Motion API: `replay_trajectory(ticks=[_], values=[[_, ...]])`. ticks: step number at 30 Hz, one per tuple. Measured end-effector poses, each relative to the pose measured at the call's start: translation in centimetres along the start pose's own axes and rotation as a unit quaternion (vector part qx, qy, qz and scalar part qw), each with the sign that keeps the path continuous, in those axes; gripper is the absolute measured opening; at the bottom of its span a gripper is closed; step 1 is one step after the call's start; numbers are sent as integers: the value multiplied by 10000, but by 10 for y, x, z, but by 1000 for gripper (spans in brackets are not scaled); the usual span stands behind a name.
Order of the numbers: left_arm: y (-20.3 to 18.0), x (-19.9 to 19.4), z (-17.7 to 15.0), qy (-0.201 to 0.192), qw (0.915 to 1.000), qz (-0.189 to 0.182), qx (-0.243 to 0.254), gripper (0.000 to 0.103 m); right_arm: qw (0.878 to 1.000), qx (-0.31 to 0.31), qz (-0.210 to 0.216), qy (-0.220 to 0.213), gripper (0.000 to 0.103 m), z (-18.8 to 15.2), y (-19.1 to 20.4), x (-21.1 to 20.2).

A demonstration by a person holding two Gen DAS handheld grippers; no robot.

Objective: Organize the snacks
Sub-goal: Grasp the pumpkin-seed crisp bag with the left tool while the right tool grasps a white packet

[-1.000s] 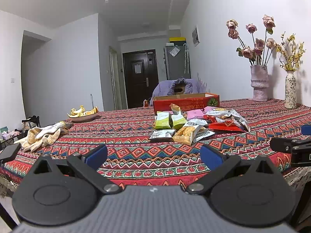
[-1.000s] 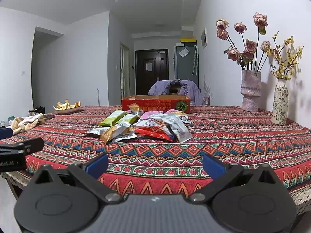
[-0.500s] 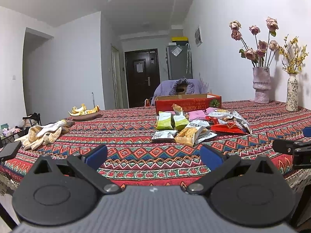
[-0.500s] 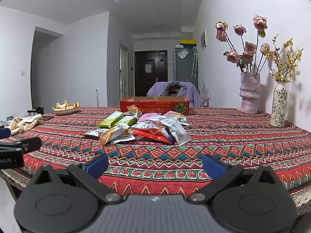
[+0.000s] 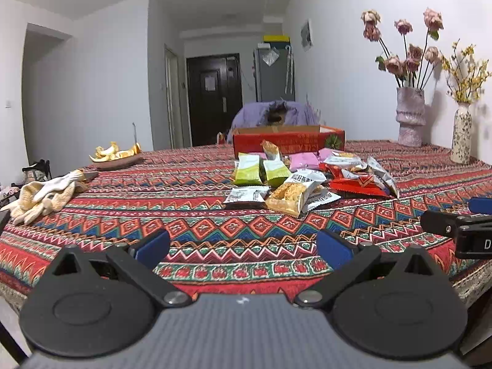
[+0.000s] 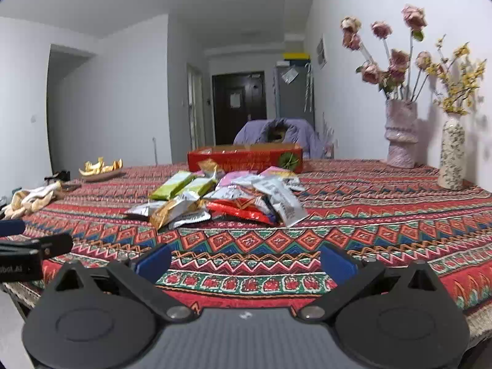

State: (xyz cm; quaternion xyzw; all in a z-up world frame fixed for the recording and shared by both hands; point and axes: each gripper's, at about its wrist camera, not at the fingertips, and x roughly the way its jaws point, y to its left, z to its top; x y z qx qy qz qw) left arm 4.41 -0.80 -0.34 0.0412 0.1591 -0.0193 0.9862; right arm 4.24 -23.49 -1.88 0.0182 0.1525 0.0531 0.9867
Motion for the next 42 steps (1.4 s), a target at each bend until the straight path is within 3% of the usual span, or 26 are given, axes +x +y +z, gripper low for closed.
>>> replay_trajectory(ticks=[13, 16, 20, 26, 29, 31, 37, 39, 42], values=[[-2, 53, 44, 273, 9986, -405, 203, 102, 9986, 180, 385, 312, 99, 46, -10, 49], [-1, 76, 57, 309, 9963, -765, 231, 100, 9983, 142, 401, 387, 96, 63, -20, 65], [1, 119, 65, 575, 9889, -1352, 238, 86, 9901, 662, 993, 738, 89, 83, -53, 98], [-2, 182, 72, 1103, 9742, -1949, 264, 80, 9857, 272, 1098, 1252, 85, 90, -82, 147], [1, 207, 68, 1480, 9614, -2315, 126, 72, 9798, 278, 1320, 1479, 79, 89, -94, 169], [8, 216, 64, 1663, 9529, -2532, -134, 69, 9774, 247, 1339, 1616, 78, 88, -99, 182], [18, 223, 63, 1696, 9393, -2938, -514, 68, 9681, 624, 1651, 1780, 73, 84, -120, 203], [15, 225, 64, 1732, 9361, -3011, -551, 57, 9650, 684, 1754, 1825, 73, 80, -123, 209], [12, 224, 69, 1892, 9349, -2927, -671, 52, 9628, 675, 1861, 1837, 71, 79, -125, 214]])
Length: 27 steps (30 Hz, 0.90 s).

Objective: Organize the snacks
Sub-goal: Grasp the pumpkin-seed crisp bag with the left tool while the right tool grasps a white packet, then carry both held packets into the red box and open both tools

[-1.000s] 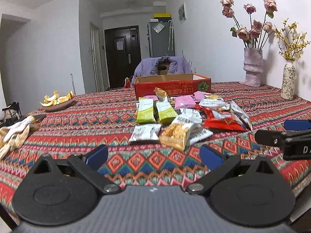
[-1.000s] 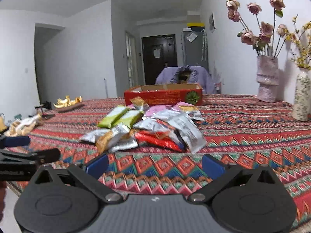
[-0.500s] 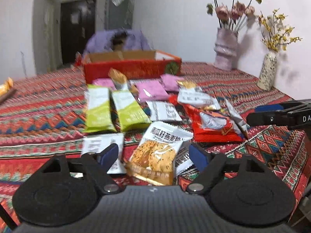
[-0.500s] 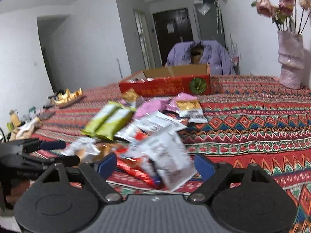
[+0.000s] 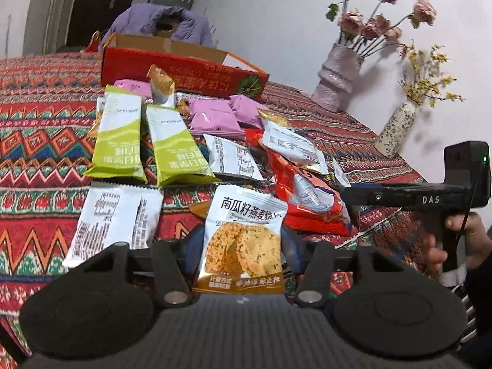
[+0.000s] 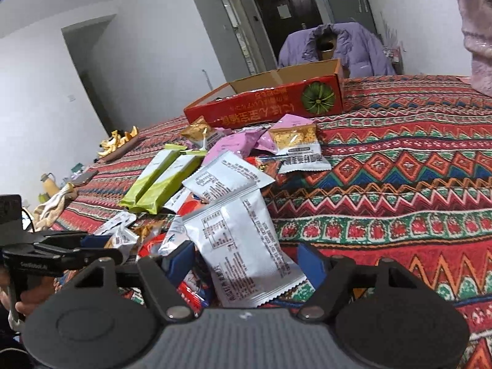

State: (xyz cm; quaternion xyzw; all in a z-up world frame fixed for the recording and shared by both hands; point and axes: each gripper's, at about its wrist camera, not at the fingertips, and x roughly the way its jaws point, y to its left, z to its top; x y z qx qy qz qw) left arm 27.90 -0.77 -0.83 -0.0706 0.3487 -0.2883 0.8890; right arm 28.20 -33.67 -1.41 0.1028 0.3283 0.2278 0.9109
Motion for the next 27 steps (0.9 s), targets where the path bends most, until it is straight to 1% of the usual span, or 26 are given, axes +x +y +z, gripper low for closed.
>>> replay_trajectory(ticks=[1, 2, 4, 8, 10, 16, 18, 21, 23, 27], values=[[-3, -1, 1, 23, 10000, 48, -23, 51, 10000, 15, -7, 34, 60, 1, 1, 0], [-6, -4, 1, -4, 9999, 109, -42, 51, 10000, 13, 5, 40, 54, 2, 3, -1], [-16, -12, 1, -135, 9994, 314, 3, 50, 9999, -95, -73, -8, 50, 3, 9, -5], [-37, -29, -3, -403, 9967, 688, 140, 50, 9991, -211, -364, -59, 48, 0, 18, -17], [-43, -36, -5, -438, 9956, 816, 143, 50, 9987, -256, -420, -160, 47, -4, 22, -28], [-60, -58, -14, -572, 9880, 1418, 229, 50, 9956, -433, -743, -368, 47, -18, 36, -60], [-62, -65, -18, -643, 9859, 1529, 229, 50, 9956, -458, -716, -388, 47, -23, 40, -69], [-60, -75, -16, -655, 9851, 1583, 124, 50, 9956, -470, -671, -457, 47, -26, 46, -77], [-57, -83, -9, -696, 9842, 1621, 130, 50, 9954, -475, -626, -554, 47, -22, 48, -84], [-51, -100, 20, -855, 9795, 1802, 285, 50, 9947, -626, -466, -664, 47, 0, 53, -93]])
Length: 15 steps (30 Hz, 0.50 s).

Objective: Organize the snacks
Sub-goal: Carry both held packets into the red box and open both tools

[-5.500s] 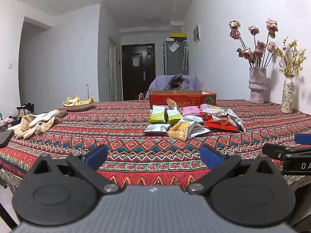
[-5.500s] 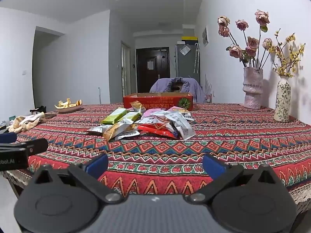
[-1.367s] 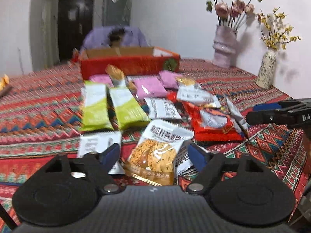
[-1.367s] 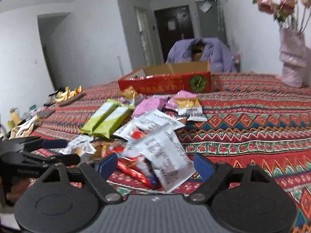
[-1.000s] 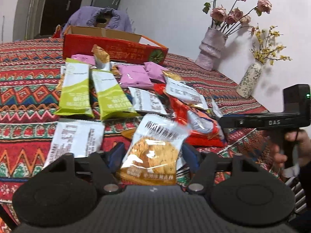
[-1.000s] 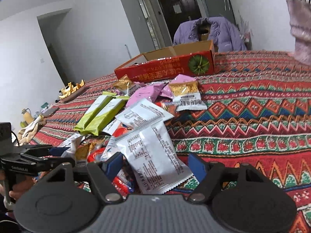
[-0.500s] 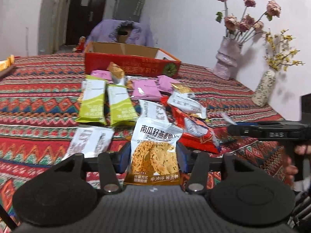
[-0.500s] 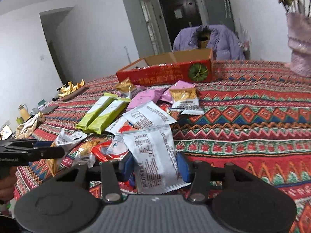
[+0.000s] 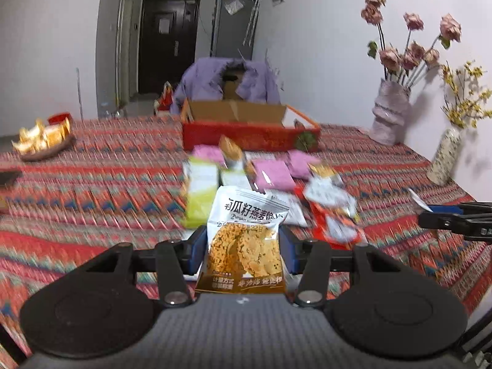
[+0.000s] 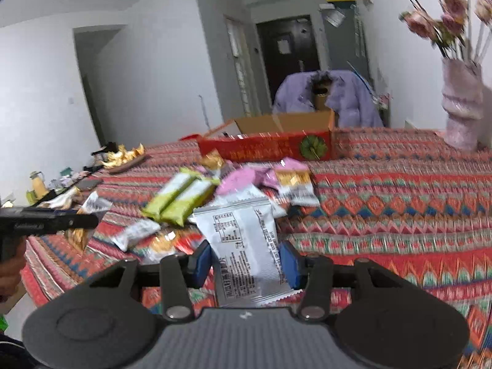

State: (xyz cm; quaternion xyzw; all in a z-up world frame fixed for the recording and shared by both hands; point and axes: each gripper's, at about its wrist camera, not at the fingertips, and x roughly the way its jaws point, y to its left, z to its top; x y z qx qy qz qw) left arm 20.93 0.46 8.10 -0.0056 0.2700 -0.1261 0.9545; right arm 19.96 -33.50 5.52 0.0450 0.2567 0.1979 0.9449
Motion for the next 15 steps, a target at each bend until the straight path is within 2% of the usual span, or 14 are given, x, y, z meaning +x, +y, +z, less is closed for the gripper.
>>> replay_trajectory(ticks=[4, 6, 8, 12, 15], values=[[16, 11, 34, 50, 9999, 136, 86, 50, 9998, -185, -23, -71, 47, 32, 2, 1], [28, 21, 57, 120, 9999, 86, -7, 50, 9996, -264, 63, -75, 47, 54, 2, 0], [39, 33, 84, 191, 9998, 5, -95, 50, 9991, -397, 152, -63, 47, 80, 3, -1], [54, 56, 138, 56, 10000, 54, -55, 50, 9984, -470, 323, 12, 47, 134, -4, 2], [66, 83, 178, 153, 9998, 25, -79, 50, 9976, -485, 446, 234, 47, 178, -14, 19]])
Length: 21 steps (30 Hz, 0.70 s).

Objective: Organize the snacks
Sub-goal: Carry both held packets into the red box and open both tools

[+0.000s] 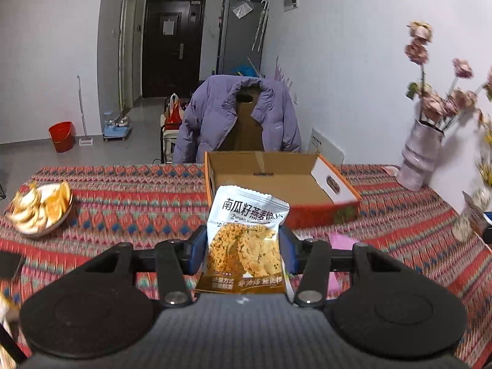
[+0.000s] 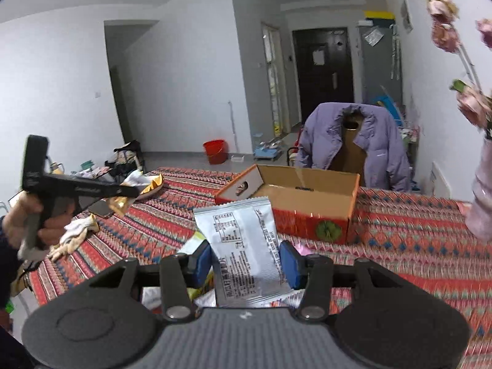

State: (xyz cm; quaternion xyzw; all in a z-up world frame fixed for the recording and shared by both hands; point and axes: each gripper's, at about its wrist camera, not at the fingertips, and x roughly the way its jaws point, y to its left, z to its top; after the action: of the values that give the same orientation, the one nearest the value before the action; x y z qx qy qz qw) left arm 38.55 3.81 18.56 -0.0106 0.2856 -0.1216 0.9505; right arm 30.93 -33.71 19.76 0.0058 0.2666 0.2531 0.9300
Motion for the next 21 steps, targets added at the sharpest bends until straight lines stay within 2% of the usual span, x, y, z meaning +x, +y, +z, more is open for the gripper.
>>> replay_trajectory(ticks=[6, 11, 16, 18, 21], values=[[9, 73, 68, 320, 9993, 195, 66, 50, 9985, -3, -95, 539, 47, 84, -47, 57], [11, 152, 114, 562, 9983, 182, -27, 50, 9948, 98, -240, 987, 47, 140, -90, 146], [15, 254, 136, 1011, 9946, 195, -158, 50, 9872, 473, -579, 1412, 47, 163, -140, 264], [14, 294, 137, 1196, 9918, 351, -285, 50, 9817, 589, -848, 1600, 47, 162, -159, 318], [10, 345, 131, 1435, 9882, 506, -195, 50, 9698, 417, -1377, 1967, 47, 146, -179, 389]])
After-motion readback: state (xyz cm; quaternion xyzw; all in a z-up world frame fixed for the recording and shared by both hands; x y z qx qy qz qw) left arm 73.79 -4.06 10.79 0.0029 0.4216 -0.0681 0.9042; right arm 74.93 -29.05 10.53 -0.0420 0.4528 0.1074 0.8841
